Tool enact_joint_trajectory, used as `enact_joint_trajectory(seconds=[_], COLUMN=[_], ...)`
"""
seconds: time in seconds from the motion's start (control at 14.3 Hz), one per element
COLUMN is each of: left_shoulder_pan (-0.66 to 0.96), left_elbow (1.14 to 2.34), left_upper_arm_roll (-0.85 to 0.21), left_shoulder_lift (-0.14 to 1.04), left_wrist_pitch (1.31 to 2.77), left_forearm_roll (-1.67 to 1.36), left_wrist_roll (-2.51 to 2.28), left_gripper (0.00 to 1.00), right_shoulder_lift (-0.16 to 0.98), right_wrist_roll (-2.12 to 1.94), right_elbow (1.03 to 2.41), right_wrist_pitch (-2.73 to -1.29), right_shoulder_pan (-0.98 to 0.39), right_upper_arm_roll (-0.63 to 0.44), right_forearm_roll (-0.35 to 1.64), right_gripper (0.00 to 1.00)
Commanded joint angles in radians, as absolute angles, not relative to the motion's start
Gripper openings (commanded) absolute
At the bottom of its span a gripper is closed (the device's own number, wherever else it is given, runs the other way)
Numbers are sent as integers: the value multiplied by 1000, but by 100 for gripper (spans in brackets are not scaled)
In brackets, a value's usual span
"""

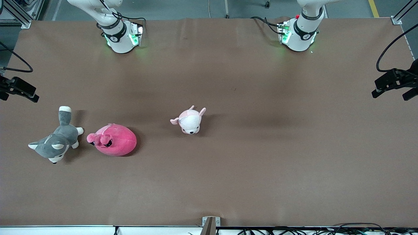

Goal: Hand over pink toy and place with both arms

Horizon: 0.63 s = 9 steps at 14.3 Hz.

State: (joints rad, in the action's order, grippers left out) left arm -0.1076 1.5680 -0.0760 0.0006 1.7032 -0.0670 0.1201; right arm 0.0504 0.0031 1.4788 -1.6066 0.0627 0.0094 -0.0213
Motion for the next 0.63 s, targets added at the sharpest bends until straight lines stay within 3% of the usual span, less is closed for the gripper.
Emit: enact_joint_trajectory(seconds=[0.0,0.21,0.56], left_shoulder_pan=[18,101,91], left_elbow=[1549,1549,1548], left_upper_arm_roll=[43,133,127], left_shoulder_lift=[2,2,0], left_wrist_pitch=[1680,1674,1674], left_forearm_roll=[-48,-48,-48], left_wrist_roll=[118,118,118], left_gripper=[100,100,100], right_shoulder_lift=[18,18,18], right_wrist_roll=[-32,-34,-32], right_elbow=[1528,1528,1529], right_wrist_pitch=[-1635,-1634,-1628], right_shoulder_pan=[80,78,78], right_upper_arm_roll=[21,21,20], right_forearm_roll=[-25,-25,-26], right_gripper=[100,100,100])
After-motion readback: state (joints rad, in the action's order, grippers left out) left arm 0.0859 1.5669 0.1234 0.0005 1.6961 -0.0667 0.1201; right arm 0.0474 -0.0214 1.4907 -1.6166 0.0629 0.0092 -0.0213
